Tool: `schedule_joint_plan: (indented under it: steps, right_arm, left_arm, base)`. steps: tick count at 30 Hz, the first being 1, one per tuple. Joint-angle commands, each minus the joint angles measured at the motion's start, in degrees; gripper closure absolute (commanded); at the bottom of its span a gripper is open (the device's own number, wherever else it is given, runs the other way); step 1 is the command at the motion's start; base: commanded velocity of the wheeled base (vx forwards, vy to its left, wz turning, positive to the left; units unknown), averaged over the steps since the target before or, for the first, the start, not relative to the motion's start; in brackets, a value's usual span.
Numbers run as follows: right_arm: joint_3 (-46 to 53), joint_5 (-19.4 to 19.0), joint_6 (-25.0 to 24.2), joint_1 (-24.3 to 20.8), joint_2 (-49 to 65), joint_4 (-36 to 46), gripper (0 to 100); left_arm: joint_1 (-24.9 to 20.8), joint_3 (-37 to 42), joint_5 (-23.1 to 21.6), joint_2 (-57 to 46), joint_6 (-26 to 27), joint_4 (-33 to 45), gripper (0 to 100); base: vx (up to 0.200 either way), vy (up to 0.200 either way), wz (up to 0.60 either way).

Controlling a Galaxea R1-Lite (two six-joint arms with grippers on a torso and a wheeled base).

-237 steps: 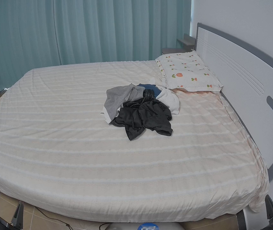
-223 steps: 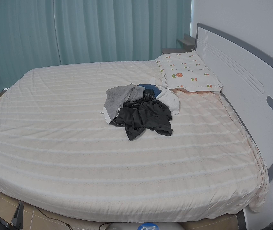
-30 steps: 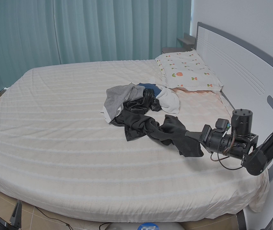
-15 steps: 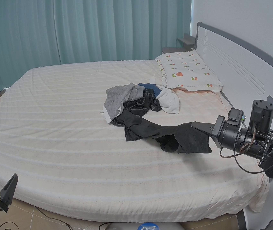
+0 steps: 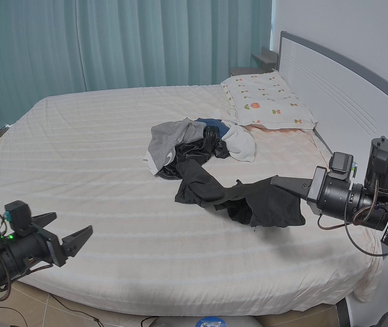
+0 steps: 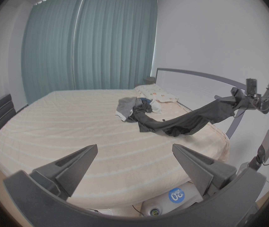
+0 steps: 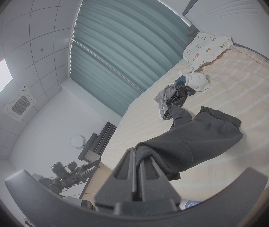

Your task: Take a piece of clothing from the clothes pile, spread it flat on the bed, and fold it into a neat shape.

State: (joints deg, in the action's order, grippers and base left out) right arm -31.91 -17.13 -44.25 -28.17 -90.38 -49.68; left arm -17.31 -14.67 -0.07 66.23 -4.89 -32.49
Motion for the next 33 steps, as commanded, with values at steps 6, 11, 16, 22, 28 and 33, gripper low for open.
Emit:
schedule_joint_plan:
  steps: [6,11,16,22,28,33]
  right_arm:
    - [-3.33,2.54,1.80,-3.82,1.44,6.08,100]
    - [-4.30,6.67,1.89,-5.40,0.38,7.58,100]
    - [-5.88,7.11,1.80,-5.40,0.38,7.66,100]
    - [-6.14,8.08,1.71,-5.58,0.56,7.58,100]
    - [-6.67,8.69,1.71,-5.49,0.47,7.58,100]
    - [-7.46,8.69,1.71,-5.49,0.38,7.58,100]
  left_arm:
    - [-10.46,-14.34,2.27,53.83,-11.46,-30.09,0]
    - [-10.73,-23.13,3.50,60.68,-11.46,-31.06,0]
    - [-12.31,-28.84,3.68,65.08,-11.46,-31.06,0]
    - [-14.24,-35.70,3.85,66.31,-11.11,-28.51,0]
    - [-14.24,-41.67,3.94,67.45,-10.49,-23.50,0]
    - [-14.42,-46.33,3.94,69.82,-10.40,-21.92,0]
  base:
    - [0.000,0.000,0.00]
    - [0.000,0.000,0.00]
    - [0.000,0.000,0.00]
    - [0.000,0.000,0.00]
    - [0.000,0.000,0.00]
    - [0.000,0.000,0.00]
